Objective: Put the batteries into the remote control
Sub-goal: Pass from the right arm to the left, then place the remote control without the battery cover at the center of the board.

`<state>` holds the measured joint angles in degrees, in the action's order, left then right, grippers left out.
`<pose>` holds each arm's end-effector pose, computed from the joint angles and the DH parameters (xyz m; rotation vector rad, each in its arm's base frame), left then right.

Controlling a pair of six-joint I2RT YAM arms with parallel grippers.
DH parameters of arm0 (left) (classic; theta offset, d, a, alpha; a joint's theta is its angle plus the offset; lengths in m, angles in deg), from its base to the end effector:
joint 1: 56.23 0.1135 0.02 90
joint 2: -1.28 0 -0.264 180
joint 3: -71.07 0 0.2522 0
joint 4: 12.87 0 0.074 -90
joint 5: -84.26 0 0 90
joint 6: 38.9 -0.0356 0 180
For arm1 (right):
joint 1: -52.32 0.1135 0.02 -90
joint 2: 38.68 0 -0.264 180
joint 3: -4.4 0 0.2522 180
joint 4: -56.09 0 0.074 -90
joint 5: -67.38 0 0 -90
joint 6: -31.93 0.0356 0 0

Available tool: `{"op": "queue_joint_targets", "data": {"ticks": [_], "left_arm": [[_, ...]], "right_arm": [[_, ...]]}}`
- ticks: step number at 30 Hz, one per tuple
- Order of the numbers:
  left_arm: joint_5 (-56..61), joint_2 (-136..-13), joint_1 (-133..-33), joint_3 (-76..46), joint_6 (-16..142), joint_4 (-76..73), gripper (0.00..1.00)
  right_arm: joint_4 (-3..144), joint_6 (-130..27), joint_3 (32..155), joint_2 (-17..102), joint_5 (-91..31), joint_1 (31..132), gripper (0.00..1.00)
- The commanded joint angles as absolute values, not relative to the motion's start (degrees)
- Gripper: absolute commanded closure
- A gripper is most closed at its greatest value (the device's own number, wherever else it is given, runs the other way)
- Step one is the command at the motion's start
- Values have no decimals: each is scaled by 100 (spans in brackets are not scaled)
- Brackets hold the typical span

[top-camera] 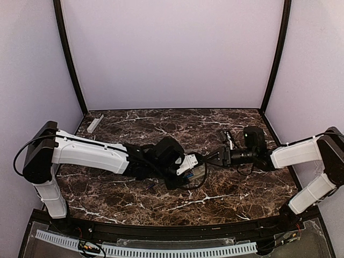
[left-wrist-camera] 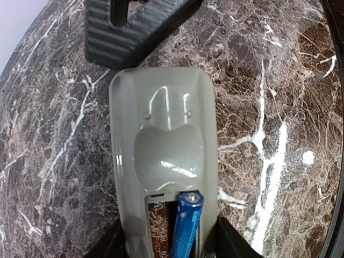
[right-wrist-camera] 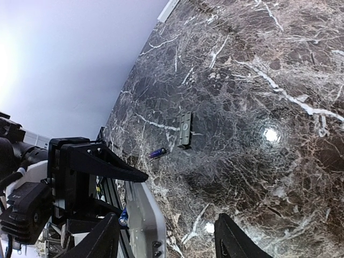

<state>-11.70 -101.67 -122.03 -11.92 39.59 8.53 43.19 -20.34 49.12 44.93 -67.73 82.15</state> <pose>0.1667 -0.3618 0.2124 1.4038 1.8423 -0.3702 0.2269 0.1592 0.1741 -0.4104 2.1926 1.4957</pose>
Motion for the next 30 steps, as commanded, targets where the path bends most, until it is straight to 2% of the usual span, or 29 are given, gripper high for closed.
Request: {"op": "queue_joint_targets", "data": {"ticks": [1,17,22,30], "left_arm": [[-873,-10372,-12209,-1214,4352,1126,73],[-251,-11031,-12084,-1406,4964,1220,72],[-171,-11162,-12059,-1521,5012,1398,68],[-108,-11222,-12053,-1597,5029,1460,55]], "right_arm": [[4680,-2336,4951,4341,-6576,8124,42],[4801,-2532,4715,4231,-6768,8124,69],[4821,-2496,4682,4194,-6866,8142,75],[4865,-2424,4610,4155,-6860,8252,79]]}}
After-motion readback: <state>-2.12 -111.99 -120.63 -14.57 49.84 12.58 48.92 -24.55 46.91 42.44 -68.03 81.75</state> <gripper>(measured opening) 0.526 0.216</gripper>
